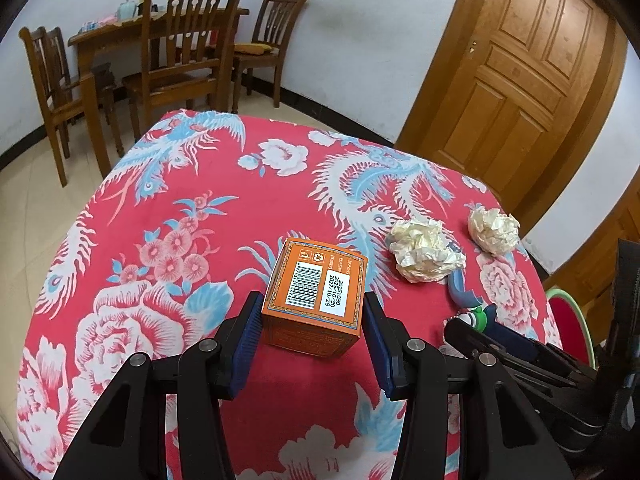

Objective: Collect trash
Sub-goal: 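Grasp the green-and-white toy with right gripper while left gripper holds the box, then carry orange box and toy over the red bin and release both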

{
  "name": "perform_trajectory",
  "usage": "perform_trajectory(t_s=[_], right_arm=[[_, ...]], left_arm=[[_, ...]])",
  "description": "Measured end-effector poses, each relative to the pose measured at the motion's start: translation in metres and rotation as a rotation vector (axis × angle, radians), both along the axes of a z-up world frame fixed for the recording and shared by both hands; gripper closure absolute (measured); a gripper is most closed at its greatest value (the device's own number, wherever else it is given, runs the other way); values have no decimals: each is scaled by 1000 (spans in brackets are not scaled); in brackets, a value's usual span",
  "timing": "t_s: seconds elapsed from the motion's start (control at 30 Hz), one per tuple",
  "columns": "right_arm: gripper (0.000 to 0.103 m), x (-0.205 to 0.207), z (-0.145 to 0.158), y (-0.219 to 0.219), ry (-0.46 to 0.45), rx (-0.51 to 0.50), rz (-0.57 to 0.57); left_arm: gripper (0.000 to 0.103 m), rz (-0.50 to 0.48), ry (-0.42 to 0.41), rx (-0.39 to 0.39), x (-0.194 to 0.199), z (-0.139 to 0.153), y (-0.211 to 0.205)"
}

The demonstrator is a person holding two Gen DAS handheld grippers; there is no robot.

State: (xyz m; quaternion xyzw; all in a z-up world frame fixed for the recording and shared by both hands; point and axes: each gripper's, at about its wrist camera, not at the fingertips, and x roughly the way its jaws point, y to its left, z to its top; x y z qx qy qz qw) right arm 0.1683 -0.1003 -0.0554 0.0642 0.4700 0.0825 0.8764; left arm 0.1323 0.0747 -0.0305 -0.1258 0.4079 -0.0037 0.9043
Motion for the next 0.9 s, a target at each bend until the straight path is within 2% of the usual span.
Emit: perform_trajectory(t_s=[0.1, 0.13, 0.43, 0.9], right_arm=[[45, 0, 0, 1, -4, -10, -1], [51, 0, 0, 0, -7, -23, -4], [52, -10, 3, -12, -6, 13, -2], [52, -54, 36, -57, -75, 92, -65]], left_arm=[[53, 0, 1, 0, 0, 0, 0], [53, -1, 1, -1, 0, 0, 0], [53, -17, -8, 5, -4, 4, -6], [53, -85, -33, 0, -17, 21, -35]])
